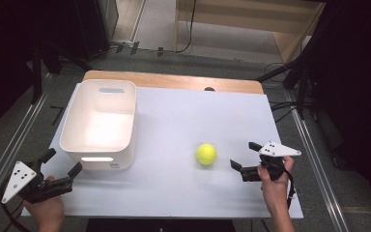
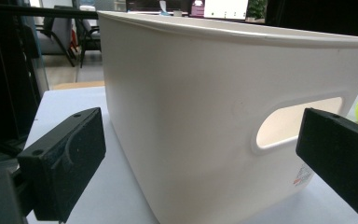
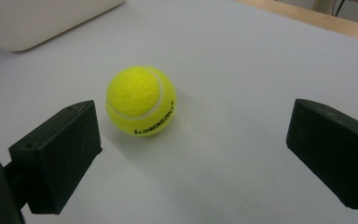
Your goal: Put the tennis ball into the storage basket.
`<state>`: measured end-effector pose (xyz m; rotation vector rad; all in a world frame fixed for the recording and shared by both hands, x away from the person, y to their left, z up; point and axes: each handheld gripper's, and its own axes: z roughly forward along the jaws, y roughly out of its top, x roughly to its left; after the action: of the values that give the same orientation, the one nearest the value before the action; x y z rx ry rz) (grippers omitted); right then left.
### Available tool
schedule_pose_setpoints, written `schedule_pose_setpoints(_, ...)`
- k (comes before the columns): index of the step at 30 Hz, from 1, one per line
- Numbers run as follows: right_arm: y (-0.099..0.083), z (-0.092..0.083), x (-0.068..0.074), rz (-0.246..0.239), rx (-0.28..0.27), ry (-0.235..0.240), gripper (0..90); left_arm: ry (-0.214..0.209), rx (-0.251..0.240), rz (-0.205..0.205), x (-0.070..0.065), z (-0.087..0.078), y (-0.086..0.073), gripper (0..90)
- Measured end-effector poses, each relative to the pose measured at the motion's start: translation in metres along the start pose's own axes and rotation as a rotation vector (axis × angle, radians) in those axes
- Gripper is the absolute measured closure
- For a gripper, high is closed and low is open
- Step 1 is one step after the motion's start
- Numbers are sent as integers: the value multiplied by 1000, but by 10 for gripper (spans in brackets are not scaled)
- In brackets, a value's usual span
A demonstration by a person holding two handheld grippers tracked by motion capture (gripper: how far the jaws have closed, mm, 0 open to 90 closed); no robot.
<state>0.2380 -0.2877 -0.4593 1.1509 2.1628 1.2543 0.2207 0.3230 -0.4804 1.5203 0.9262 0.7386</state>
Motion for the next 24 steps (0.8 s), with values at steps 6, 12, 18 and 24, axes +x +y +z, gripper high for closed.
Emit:
schedule_pose_setpoints(6,15,9,5,-31,25,20,17,-3,4,3,0,0,0,14)
schedule_pose_setpoints(12,23,17,5,-42,46,32,17,-2,1,-1,0,0,0,14)
schedule_pose_setpoints(18,27,28,6,-62,78,54,17,-3,-2,0,0,0,0,14)
schedule_pose_setpoints(24,30,39,7,-53,105,81,17,-4,1,2,0,0,0,14)
